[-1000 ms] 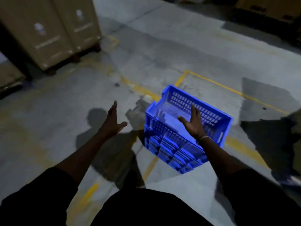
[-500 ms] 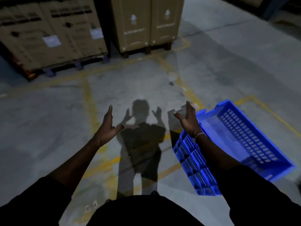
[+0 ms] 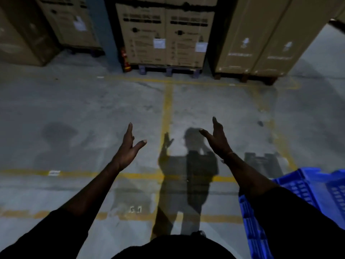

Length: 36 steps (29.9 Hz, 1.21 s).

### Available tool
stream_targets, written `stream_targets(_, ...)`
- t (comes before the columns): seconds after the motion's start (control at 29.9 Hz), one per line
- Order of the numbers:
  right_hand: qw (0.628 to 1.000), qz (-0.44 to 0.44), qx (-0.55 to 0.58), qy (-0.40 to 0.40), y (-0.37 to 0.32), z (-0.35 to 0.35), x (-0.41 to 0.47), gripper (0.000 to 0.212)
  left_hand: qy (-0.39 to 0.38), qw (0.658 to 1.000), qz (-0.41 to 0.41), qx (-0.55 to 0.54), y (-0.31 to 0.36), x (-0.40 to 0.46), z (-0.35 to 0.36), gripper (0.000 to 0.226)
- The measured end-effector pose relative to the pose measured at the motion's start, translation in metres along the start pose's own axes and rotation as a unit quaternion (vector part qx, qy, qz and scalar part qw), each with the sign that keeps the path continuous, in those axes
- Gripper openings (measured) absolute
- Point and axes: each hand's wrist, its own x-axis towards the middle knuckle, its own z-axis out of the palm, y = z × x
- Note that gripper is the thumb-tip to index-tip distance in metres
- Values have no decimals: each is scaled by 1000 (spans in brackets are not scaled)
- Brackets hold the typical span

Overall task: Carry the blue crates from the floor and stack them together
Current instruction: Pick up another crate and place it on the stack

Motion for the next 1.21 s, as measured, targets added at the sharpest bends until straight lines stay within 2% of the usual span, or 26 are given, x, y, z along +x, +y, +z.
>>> stream_targets(0.17,997,-42,-9,-57,-81,112,1,93,74,997,-17,-16,-41,-49,-121,89)
stream_targets(0.37,989,-83,6,-126,-161,240,-7,88,158,986,-44,-25,-94,-116,-241,97)
stream_targets(0.47,981,-90,22,-169,-197,303,-12,90,203,977,-56,-41,-120,-151,-290,90)
stream_targets(0.7,958,-83,11,-275,-271,441,-2,98,298,945,-114,-72,-173,-214,-382,87)
stream_targets(0.97,916,-76,71,-387,-368,640,38,108,392,903,-157,-82,-232,-241,-518,90)
stream_targets(1.14,897,-53,97,-428,-458,754,51,84,456,860,-187,-129,-246,-245,-614,89)
stream_targets(1.21,885,-58,100,-452,-492,796,58,83,474,849,-189,-139,-252,-246,-653,96)
